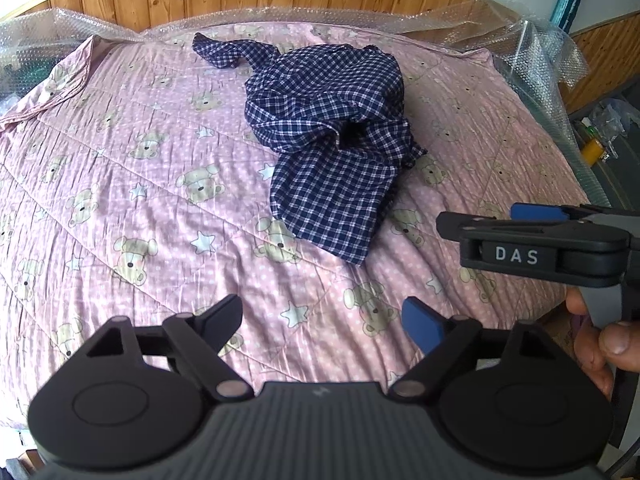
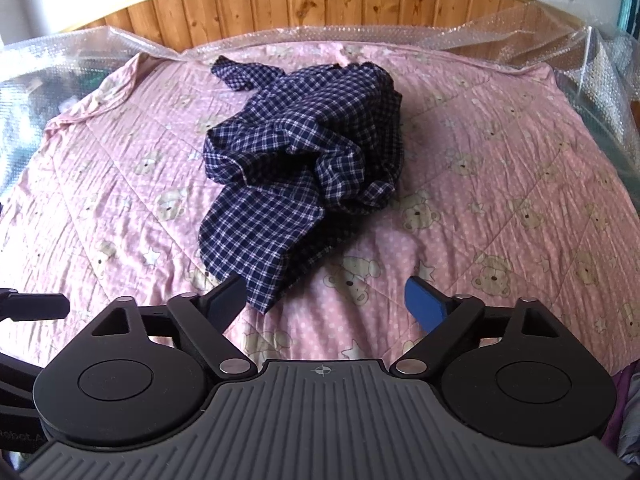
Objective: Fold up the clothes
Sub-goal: 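Move both grippers toward the crumpled checked shirt and close them, then grasp the checked shirt with both grippers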
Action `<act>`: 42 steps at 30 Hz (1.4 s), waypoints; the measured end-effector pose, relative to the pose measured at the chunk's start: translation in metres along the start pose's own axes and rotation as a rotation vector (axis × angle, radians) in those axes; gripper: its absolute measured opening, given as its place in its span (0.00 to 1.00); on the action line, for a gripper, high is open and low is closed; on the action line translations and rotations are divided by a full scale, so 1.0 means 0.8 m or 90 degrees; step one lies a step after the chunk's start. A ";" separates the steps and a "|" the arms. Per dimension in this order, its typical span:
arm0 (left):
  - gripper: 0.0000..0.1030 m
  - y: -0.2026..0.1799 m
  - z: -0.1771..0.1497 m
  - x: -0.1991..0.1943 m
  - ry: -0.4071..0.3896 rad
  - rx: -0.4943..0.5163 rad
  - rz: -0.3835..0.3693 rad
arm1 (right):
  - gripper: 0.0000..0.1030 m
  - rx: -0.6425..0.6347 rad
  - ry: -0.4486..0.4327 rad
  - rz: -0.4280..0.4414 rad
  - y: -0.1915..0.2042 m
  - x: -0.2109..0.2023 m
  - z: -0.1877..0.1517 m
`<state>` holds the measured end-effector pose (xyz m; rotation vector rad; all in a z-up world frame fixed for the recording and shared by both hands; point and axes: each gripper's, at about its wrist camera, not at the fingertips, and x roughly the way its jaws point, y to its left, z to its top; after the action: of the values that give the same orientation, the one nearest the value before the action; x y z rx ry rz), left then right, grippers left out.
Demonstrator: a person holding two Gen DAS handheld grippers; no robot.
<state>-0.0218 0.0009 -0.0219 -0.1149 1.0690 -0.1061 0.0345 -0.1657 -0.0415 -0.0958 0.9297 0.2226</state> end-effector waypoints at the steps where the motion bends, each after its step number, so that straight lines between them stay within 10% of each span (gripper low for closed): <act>1: 0.84 -0.001 -0.001 0.000 0.000 0.003 0.000 | 0.80 -0.001 0.001 0.001 0.000 0.000 0.000; 3: 0.75 -0.004 -0.002 -0.001 0.000 0.009 0.000 | 0.77 -0.002 0.001 0.003 0.000 0.000 -0.002; 5: 0.42 -0.006 -0.003 -0.001 0.000 0.015 0.000 | 0.65 -0.002 0.004 0.012 0.000 -0.001 -0.003; 8: 0.00 -0.008 -0.007 0.002 0.008 0.023 -0.009 | 0.13 -0.002 0.009 0.026 0.001 -0.001 -0.004; 22: 0.00 -0.009 -0.007 0.002 0.003 0.028 -0.026 | 0.01 -0.015 0.006 0.031 0.005 -0.001 -0.003; 27: 0.30 -0.011 -0.003 0.009 0.011 0.026 -0.036 | 0.15 -0.010 0.018 0.030 0.001 0.009 -0.001; 29: 0.82 -0.011 0.000 0.011 0.004 0.013 -0.028 | 0.47 -0.008 0.021 0.032 -0.001 0.013 0.000; 31: 0.98 -0.008 0.005 0.011 -0.016 -0.006 -0.019 | 0.76 -0.006 0.017 0.028 -0.005 0.018 0.003; 42: 0.98 0.032 0.080 0.057 -0.016 -0.123 -0.055 | 0.88 0.007 0.004 0.018 -0.047 0.102 0.092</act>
<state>0.0573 0.0222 -0.0347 -0.3356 1.0471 -0.0787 0.1476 -0.1769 -0.0640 -0.0726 0.9382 0.2433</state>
